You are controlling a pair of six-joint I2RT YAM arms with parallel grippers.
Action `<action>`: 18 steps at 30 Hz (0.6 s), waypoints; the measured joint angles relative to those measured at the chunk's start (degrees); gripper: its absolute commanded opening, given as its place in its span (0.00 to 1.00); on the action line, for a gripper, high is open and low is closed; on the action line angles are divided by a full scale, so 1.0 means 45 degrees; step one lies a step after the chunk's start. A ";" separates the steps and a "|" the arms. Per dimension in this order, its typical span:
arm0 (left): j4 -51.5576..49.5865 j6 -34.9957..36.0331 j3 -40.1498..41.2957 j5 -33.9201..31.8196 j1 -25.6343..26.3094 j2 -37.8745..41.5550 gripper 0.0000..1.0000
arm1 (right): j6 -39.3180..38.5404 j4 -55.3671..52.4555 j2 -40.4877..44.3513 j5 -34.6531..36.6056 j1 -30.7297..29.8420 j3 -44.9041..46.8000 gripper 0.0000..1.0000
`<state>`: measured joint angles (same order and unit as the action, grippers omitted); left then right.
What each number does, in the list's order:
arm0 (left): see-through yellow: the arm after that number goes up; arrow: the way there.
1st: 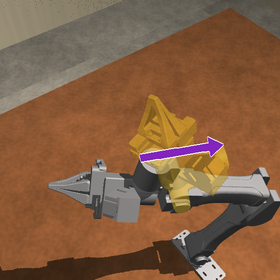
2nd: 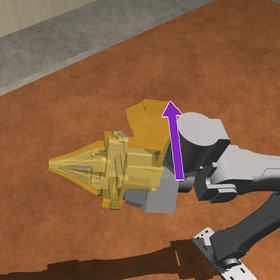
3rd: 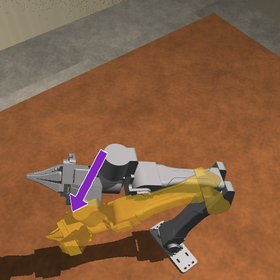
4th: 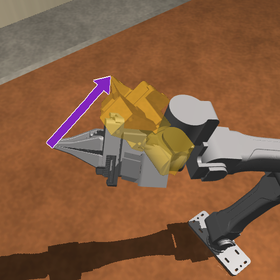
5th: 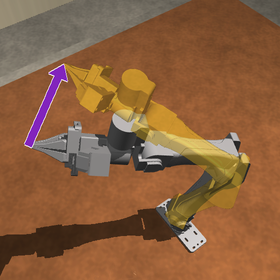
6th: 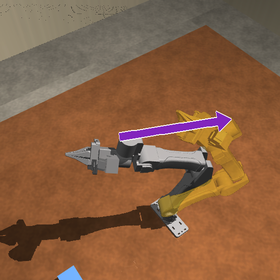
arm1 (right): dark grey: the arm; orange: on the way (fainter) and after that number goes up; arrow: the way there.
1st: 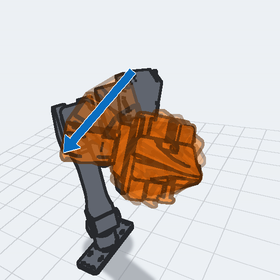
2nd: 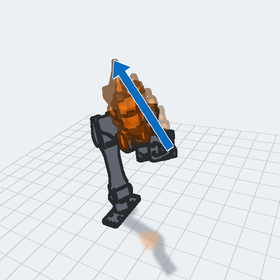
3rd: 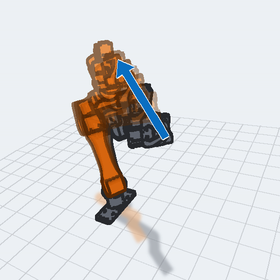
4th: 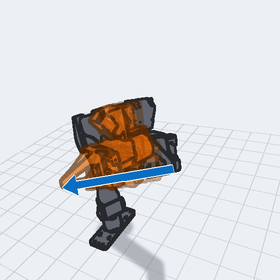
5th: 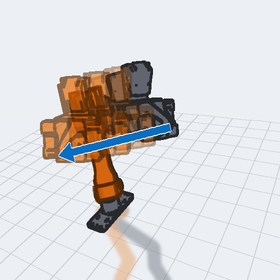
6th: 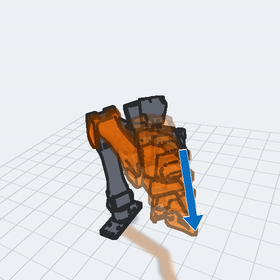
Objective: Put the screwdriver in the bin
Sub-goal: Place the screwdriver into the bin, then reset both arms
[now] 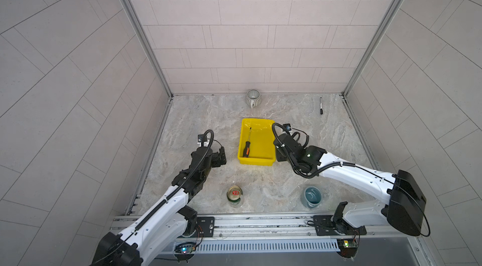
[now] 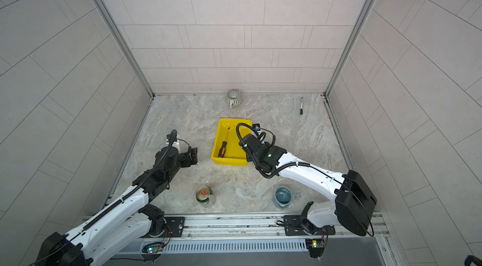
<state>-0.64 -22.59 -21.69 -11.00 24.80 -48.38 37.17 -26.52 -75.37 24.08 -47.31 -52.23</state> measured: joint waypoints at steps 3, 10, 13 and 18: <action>-0.0010 -0.0010 0.0000 0.0107 0.0000 -0.0102 1.00 | -0.0821 -0.0452 0.0510 0.0801 0.0024 0.0321 0.95; -0.0010 -0.0019 0.0000 0.0097 0.0000 -0.0107 1.00 | -0.2234 -0.1370 0.1860 0.4177 0.0097 -0.0733 1.00; -0.0005 -0.0019 0.0000 0.0097 0.0000 -0.0136 1.00 | -0.3366 -0.0787 0.2623 0.4789 0.1044 -0.0738 0.99; -0.0005 -0.0019 0.0000 0.0141 0.0000 -0.0379 1.00 | -0.4575 0.1520 0.2909 0.4211 0.4707 -0.0068 1.00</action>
<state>-0.67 -22.68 -21.69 -10.37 24.80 -50.09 16.58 -19.68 -62.28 43.03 -26.13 -52.53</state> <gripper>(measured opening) 0.999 0.993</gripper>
